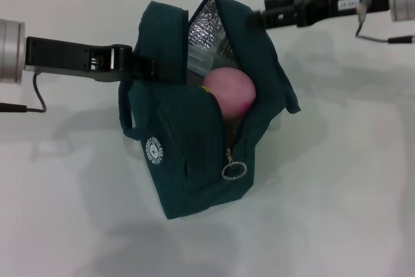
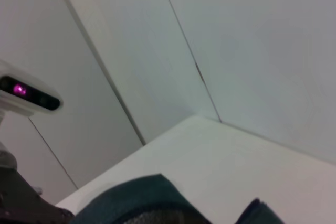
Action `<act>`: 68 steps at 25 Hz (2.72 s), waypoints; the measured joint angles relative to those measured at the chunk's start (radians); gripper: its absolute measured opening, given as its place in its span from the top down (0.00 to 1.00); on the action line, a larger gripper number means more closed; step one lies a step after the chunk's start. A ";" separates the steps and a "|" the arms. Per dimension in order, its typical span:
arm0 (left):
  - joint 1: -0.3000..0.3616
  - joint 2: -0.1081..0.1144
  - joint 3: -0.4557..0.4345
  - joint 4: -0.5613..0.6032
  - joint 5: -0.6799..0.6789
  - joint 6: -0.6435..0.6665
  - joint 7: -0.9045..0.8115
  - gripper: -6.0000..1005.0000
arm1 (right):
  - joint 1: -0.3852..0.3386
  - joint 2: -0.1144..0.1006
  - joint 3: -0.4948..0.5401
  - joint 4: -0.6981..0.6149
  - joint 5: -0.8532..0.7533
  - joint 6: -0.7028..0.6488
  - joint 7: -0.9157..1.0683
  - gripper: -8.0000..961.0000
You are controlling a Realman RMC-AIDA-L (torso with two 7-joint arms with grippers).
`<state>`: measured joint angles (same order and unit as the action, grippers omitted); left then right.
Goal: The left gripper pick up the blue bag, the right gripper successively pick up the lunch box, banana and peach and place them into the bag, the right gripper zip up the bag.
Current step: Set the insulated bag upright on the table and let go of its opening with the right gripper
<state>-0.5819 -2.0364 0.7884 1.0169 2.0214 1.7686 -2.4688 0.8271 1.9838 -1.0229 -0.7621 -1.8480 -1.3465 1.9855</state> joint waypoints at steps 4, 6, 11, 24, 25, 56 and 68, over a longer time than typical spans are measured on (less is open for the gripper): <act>0.003 0.002 0.000 0.000 0.000 0.000 0.000 0.96 | -0.003 0.021 0.000 -0.012 -0.065 -0.001 0.028 0.23; 0.003 0.002 0.000 0.000 -0.001 0.000 0.001 0.96 | -0.005 0.025 0.000 -0.014 -0.083 -0.005 0.037 0.24; 0.003 0.002 0.000 0.000 -0.001 0.000 0.001 0.96 | -0.006 0.026 -0.006 -0.013 -0.095 -0.009 0.044 0.24; 0.001 0.001 0.000 0.000 -0.001 0.000 0.001 0.96 | 0.013 0.030 -0.094 -0.045 -0.144 0.029 0.082 0.30; 0.003 0.001 0.000 0.000 -0.001 0.000 0.001 0.96 | 0.005 0.030 -0.094 -0.065 -0.142 0.032 0.081 0.30; -0.112 -0.051 0.011 -0.318 -0.165 -0.034 0.090 0.96 | -0.321 0.023 0.128 -0.564 -0.042 -0.260 0.086 0.93; -0.154 -0.054 0.051 -0.438 -0.208 -0.107 0.155 0.96 | -0.334 0.018 0.160 -0.529 -0.050 -0.278 0.058 0.94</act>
<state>-0.7356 -2.0900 0.8399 0.5792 1.8138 1.6617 -2.3138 0.4929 2.0021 -0.8632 -1.2916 -1.8977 -1.6244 2.0436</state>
